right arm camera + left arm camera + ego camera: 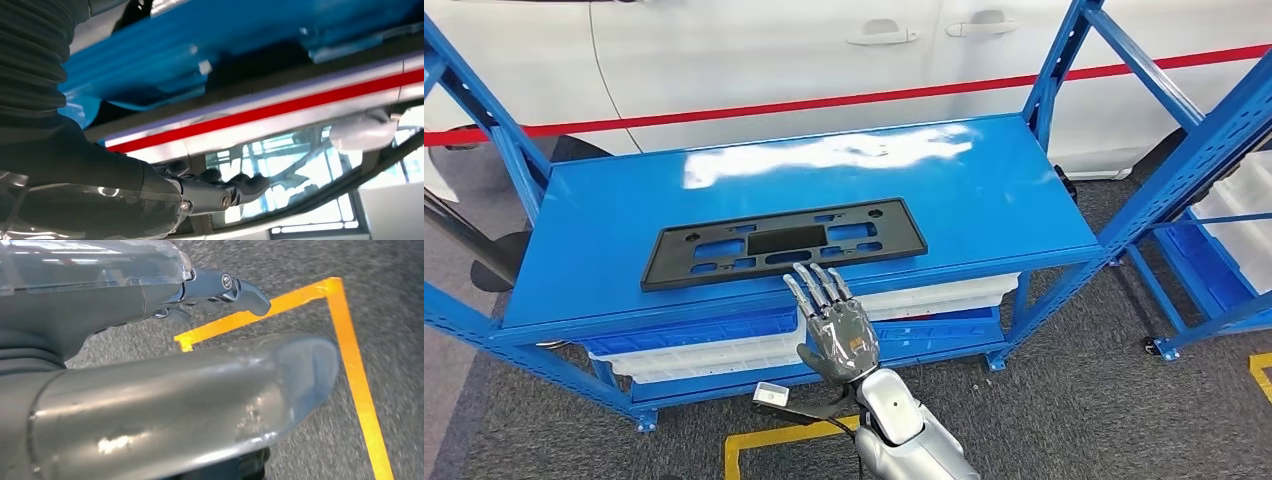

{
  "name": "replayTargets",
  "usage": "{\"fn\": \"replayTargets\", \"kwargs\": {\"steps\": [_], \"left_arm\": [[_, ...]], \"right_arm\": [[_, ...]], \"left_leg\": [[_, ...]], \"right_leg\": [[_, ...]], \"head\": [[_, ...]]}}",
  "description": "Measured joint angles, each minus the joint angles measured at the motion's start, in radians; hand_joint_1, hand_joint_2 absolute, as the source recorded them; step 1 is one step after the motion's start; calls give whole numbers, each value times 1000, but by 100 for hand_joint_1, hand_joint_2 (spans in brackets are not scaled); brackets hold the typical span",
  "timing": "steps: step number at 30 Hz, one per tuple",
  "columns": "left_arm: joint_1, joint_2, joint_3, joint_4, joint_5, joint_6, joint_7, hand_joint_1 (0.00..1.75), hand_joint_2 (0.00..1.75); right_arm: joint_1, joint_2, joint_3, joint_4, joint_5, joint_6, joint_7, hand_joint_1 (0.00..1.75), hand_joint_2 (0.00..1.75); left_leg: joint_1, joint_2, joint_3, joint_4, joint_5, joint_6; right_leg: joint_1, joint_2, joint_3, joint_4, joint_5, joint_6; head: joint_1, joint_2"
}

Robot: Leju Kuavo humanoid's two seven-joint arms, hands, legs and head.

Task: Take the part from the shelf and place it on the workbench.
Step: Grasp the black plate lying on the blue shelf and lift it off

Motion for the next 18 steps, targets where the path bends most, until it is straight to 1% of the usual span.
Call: {"fn": "replayTargets", "kwargs": {"steps": [1, 3, 4, 5, 6, 7, 8, 9, 10, 11, 13, 14, 15, 16, 17, 18], "left_arm": [[0, 1, 0, 0, -1, -1, 0, 0, 0], [1, 1, 0, 0, -2, -4, 0, 0, 0], [2, 1, 0, 0, -3, -4, 1, 0, 0], [4, 2, 0, 0, -3, -4, 1, 0, 0], [5, 3, 0, 0, -3, -3, 1, 0, 0], [5, 4, 0, 0, -3, -3, 1, 0, 0], [5, 5, 0, 0, -3, -3, 2, 0, 0], [5, 5, 0, 1, -3, -3, 2, 0, 0], [3, 5, 0, 1, -3, -3, 2, 0, 0], [2, 5, 0, 2, -4, -4, 2, 0, 0], [2, 5, 0, 2, -8, -4, 2, 0, 0], [3, 5, 0, 2, -10, -4, 2, 0, 0], [3, 5, 1, 2, -11, -4, 2, 0, 0], [3, 5, 1, 2, -12, -4, 2, 0, 0], [2, 5, 1, 2, -13, -4, 2, 0, 0], [1, 5, 1, 2, -14, -4, 2, 0, 0]], "right_arm": [[-2, 2, 0, 2, -1, 0, 0, 0, 175], [-5, 5, 0, 7, -3, 0, 0, 0, 175], [-5, 6, 0, 10, -3, 0, 0, 0, 175], [-4, 6, 0, 13, -3, 0, 0, 0, 175], [-4, 6, 0, 15, -3, 0, 0, 0, 175], [-4, 6, 0, 17, -3, 0, 0, 0, 175], [-4, 6, 0, 18, -3, 0, 0, 0, 175], [-5, 6, 0, 19, -3, 0, 0, 0, 175], [-6, 6, 0, 21, -4, 0, 0, 0, 175], [-6, 7, 0, 22, -5, -1, 0, 0, 175], [-7, 7, 0, 23, -8, -1, 0, 0, 175], [-8, 7, 0, 23, -11, -1, 0, 0, 175], [-9, 7, 0, 22, -13, -1, 0, 0, 175], [-10, 7, 0, 22, -15, -2, 0, 0, 175], [-11, 7, 0, 22, -16, -2, 0, 0, 175], [-11, 7, 0, 23, -17, -2, 0, 0, 175]], "left_leg": [[2, 0, -22, 47, -20, -6], [12, 1, -94, 173, -62, -19], [18, 1, -124, 217, -67, -26], [24, 1, -141, 229, -52, -33], [29, 2, -140, 203, -19, -39], [33, 2, -124, 149, 25, -45], [37, 3, -102, 89, 61, -50], [37, 4, -80, 35, 81, -50], [36, 4, -68, 5, 87, -44], [35, 4, -63, -8, 81, -36], [33, 1, -60, -13, 73, -15], [33, 1, -55, -16, 70, -8], [33, 0, -48, -18, 68, -1], [32, 0, -42, -20, 65, 6], [31, 0, -37, -20, 61, 10], [29, 0, -34, -20, 57, 14]], "right_leg": [[-5, -1, 12, -9, 0, 0], [-7, -2, 24, -12, -8, -1], [-7, -2, 29, -12, -13, 0], [-9, -1, 35, -10, -20, 3], [-12, 0, 42, -6, -28, 7], [-16, 1, 50, -1, -37, 13], [-18, 2, 55, 5, -48, 21], [-18, 2, 57, 12, -59, 29], [-17, 2, 57, 17, -66, 37], [-15, 2, 56, 20, -70, 44], [-15, 2, 57, 22, -73, 53], [-16, 2, 54, 35, -78, 57], [-18, 2, 43, 61, -89, 60], [-19, 1, 18, 108, -108, 63], [-19, 1, -21, 172, -132, 65], [-18, 1, -66, 239, -155, 66]], "head": [[-2, 0], [-5, 0], [-5, 0], [-4, 0], [-5, 0], [-5, 0], [-5, 0], [-7, 0], [-8, 0], [-9, 0], [-8, 0], [-5, 0], [-3, 0], [-1, 0], [2, 0], [4, 0]]}}
